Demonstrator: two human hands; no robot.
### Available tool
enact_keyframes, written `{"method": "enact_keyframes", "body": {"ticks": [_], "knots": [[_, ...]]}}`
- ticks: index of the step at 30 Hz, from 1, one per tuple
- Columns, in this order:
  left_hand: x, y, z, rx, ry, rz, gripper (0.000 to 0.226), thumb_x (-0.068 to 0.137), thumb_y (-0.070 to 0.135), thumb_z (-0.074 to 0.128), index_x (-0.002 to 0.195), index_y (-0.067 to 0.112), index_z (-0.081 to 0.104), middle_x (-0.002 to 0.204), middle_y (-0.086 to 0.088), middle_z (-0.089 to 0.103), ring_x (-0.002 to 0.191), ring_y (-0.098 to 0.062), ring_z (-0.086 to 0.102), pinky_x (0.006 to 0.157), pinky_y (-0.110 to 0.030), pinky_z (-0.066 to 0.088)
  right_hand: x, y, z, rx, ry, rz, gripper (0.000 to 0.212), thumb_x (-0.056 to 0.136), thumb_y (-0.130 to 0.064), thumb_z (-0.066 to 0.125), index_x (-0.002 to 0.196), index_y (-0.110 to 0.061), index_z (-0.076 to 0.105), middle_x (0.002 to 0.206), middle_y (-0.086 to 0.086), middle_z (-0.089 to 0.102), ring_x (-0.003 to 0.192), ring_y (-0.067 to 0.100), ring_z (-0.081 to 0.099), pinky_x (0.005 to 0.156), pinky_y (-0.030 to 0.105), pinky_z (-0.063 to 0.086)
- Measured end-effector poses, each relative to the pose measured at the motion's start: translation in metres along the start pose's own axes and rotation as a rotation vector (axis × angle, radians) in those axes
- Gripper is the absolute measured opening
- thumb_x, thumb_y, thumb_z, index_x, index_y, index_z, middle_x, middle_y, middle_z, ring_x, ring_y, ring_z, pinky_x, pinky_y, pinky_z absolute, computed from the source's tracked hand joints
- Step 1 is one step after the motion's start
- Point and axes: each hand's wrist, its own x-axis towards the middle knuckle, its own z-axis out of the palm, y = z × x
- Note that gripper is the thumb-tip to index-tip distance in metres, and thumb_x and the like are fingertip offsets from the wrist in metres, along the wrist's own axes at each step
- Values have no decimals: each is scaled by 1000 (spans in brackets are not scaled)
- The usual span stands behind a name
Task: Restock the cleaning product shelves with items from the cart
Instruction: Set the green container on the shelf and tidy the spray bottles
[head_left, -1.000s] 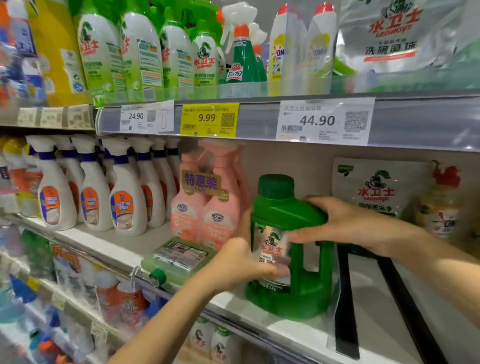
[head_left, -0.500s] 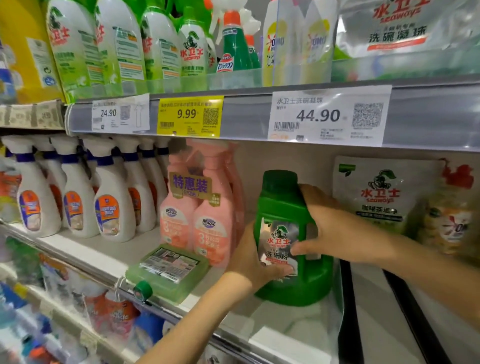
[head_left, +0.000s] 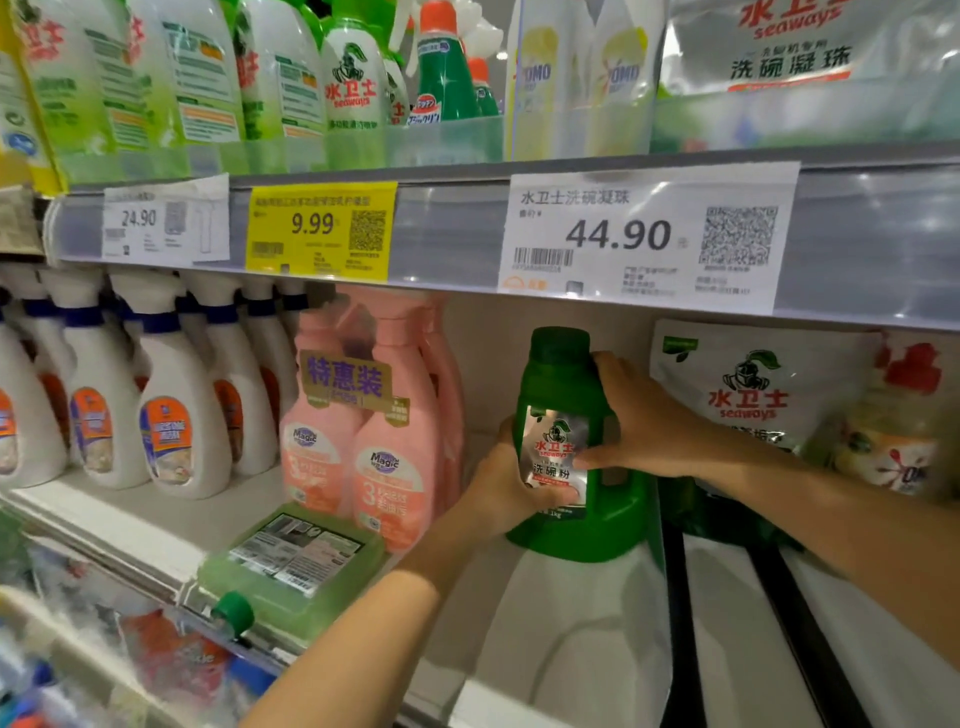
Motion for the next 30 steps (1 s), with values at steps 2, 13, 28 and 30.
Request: {"method": "enact_keyframes", "body": {"ticks": [2, 13, 28, 30], "knots": [[6, -2, 3, 3, 0, -12, 81, 66, 23, 87, 134, 19, 43, 114, 3, 66, 104, -15, 63, 96, -36, 52, 3, 2, 0, -25, 5, 5, 96, 66, -37, 86, 137, -15, 25, 123, 6, 45, 111, 23, 51, 95, 44, 48], [-57, 6, -6, 141, 52, 42, 60, 80, 27, 76, 130, 9, 47, 129, -6, 58, 118, -21, 54, 99, -34, 47, 1, -3, -7, -75, -54, 72, 92, 69, -37, 85, 134, -11, 26, 122, 9, 44, 107, 25, 52, 92, 40, 48], [-209, -34, -157, 388, 623, -34, 14, 87, 22, 69, 100, 18, 67, 91, 7, 67, 78, -6, 63, 73, -22, 51, -65, -159, 5, -177, -131, -220, 89, 74, -73, 49, 143, -30, 11, 145, 0, 25, 131, 22, 36, 108, 40, 37], [-209, -45, -171, 448, 612, -92, 33, 87, 24, 68, 118, 16, 60, 109, 5, 58, 90, -9, 56, 84, -25, 47, -66, -190, 22, -89, -438, -270, 90, 84, -64, 53, 148, -31, 0, 155, -8, 11, 140, 17, 28, 114, 39, 31]]}}
